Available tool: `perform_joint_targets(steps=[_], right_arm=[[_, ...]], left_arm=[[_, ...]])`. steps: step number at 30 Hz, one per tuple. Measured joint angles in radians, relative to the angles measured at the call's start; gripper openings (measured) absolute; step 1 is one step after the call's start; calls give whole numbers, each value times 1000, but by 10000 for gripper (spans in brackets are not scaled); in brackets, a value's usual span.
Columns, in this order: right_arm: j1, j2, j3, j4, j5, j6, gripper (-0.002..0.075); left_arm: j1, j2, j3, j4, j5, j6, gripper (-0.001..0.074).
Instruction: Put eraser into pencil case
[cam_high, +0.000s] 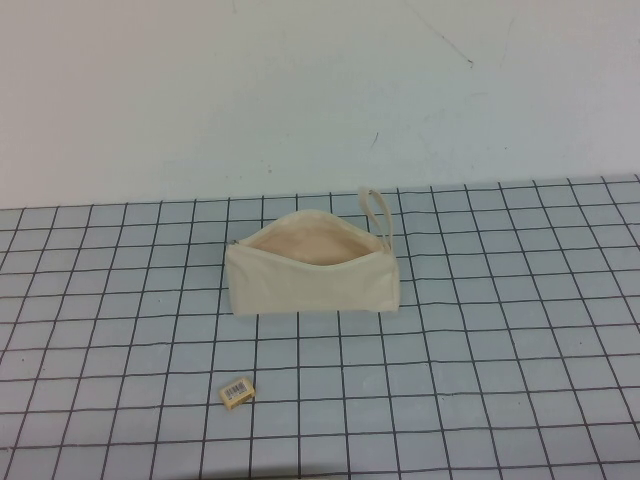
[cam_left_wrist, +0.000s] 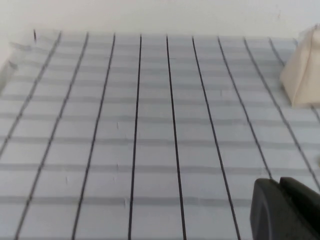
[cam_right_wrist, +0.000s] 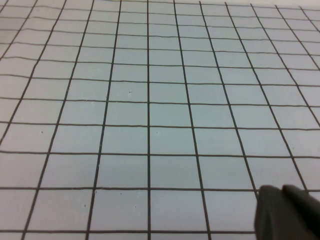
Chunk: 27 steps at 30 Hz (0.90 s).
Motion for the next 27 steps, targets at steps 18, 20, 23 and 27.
perform_joint_targets(steps=[18,20,23,27], right_arm=[[0,0,0,2,0,0,0],[0,0,0,2,0,0,0],[0,0,0,2,0,0,0],[0,0,0,2,0,0,0]], left_arm=[[0,0,7,-3,-850,0,-2],[0,0,7,-3,-861,-12,-2],[0,-2,-65,5,-669,-27,-2],[0,61,-282,84,-290,-19,-2]])
